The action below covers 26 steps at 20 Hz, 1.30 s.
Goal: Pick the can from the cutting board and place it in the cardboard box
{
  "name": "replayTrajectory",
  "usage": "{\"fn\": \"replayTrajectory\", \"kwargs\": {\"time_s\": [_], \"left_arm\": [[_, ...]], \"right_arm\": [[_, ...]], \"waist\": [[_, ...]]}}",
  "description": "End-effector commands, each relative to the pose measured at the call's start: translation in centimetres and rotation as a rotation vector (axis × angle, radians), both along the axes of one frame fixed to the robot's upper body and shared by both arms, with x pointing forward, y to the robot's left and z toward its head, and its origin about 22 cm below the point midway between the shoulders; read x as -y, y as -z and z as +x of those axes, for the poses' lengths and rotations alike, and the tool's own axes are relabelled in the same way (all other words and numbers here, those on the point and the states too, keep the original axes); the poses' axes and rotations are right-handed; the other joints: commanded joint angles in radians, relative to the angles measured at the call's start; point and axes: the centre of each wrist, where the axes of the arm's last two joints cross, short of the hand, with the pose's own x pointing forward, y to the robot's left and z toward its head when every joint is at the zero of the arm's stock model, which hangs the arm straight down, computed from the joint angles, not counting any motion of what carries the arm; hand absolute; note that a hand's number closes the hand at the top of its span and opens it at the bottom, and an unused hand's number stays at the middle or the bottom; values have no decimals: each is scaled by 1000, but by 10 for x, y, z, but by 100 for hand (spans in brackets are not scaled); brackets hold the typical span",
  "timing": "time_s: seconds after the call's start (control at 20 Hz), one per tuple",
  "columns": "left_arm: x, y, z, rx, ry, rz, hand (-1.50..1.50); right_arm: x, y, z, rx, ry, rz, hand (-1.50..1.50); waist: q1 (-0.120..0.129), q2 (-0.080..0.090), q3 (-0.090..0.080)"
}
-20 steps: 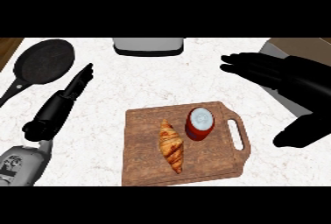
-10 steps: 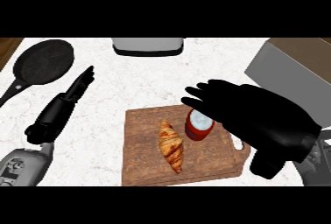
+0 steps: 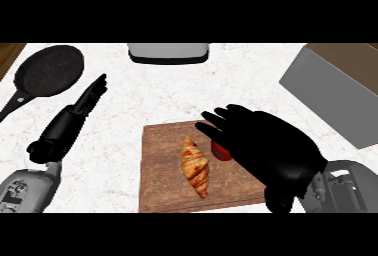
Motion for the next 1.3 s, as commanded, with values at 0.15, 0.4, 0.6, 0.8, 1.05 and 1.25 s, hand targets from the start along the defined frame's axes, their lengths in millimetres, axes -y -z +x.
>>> {"fn": "replayTrajectory", "kwargs": {"time_s": [0.15,0.4,0.6,0.8,1.05,1.25], "left_arm": [[11,-2,3,2,0,1,0],[3,-3,-10,4,3,10,0],[1,-19,-1,6,7,17,0],[6,0,-7,6,3,-14,0],[-14,-4,-13,4,13,17,0],[-14,-4,-1,9,3,7,0]], "right_arm": [[-8,17,12,53,64,-58,-150],[-35,44,1,68,43,-58,-150],[-12,50,12,68,47,-113,-150],[-36,52,4,86,69,-122,-150],[-23,62,23,66,79,-102,-150],[-19,87,17,40,49,-96,-150]], "waist": [[3,2,1],[5,1,1],[2,1,1],[3,1,0],[4,1,1],[0,2,1]]}}
